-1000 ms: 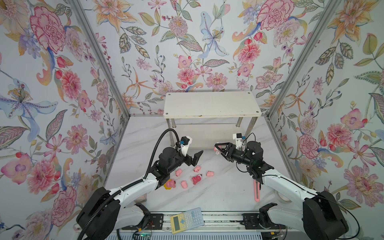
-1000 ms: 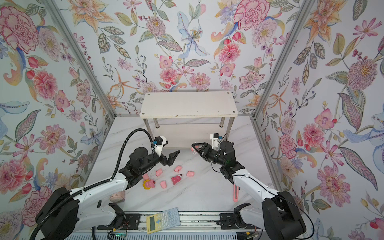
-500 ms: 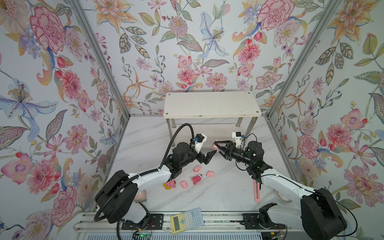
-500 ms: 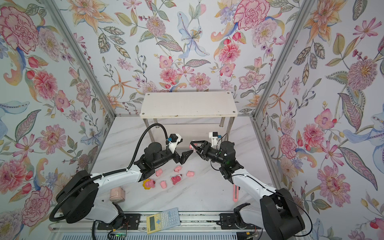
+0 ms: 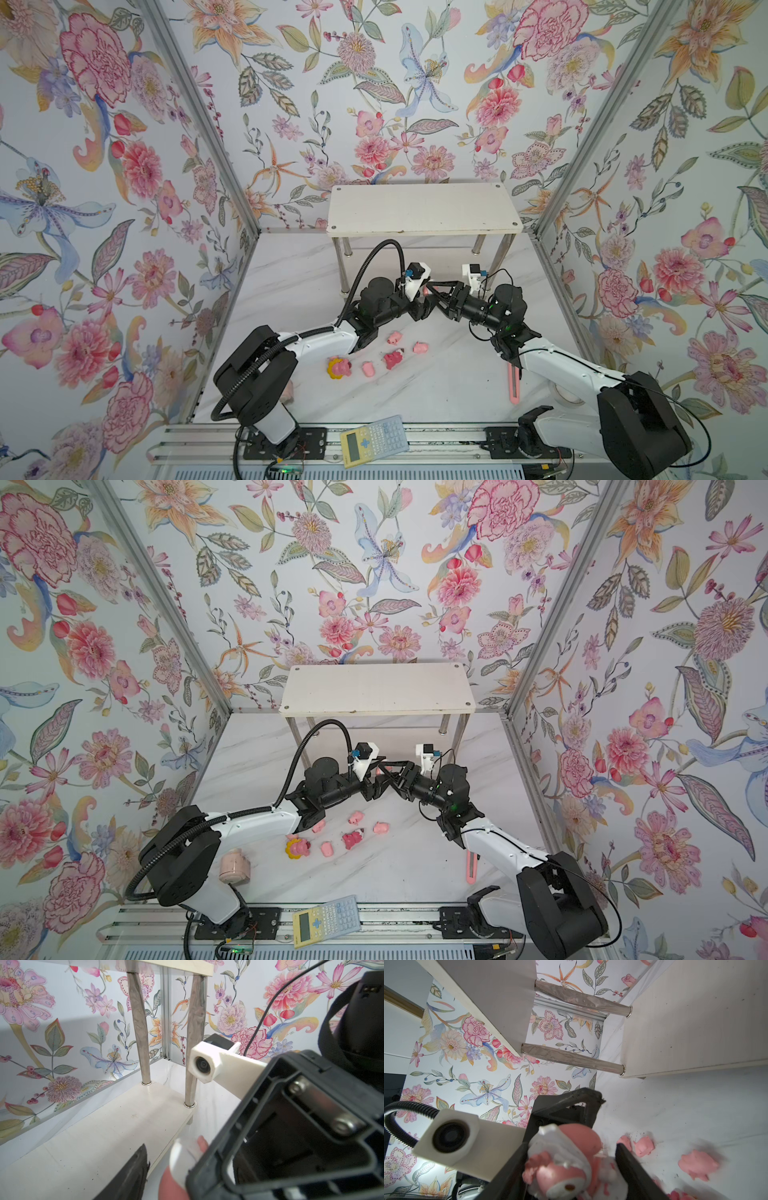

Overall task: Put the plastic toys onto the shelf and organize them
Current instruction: 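Close the left gripper on the doll and open the right gripper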

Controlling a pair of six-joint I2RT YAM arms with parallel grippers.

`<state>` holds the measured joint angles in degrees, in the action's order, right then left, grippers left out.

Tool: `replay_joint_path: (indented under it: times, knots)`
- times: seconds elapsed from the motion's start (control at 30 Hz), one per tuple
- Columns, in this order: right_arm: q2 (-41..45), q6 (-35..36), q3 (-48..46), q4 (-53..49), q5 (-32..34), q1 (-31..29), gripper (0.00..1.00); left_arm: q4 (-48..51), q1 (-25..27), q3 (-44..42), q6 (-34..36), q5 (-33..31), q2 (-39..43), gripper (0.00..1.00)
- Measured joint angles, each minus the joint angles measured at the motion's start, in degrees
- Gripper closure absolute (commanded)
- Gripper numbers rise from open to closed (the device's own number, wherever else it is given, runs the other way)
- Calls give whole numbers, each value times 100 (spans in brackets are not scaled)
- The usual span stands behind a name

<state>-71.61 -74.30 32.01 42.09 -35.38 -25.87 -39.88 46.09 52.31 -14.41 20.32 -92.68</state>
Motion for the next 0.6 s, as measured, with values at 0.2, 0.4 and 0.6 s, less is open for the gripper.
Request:
replay_joint_path:
  times: [0.2,0.4,0.6]
  knots:
    - [0,-105,0,157,114,15,75,-31,28,107,48,90,-11,72]
    - [37,-17,0,20,195,11,52,33,28,111,61,114,-11,91]
    - [461,651,160,-1038,415,-22,30,133,63,111,151,197,-4,100]
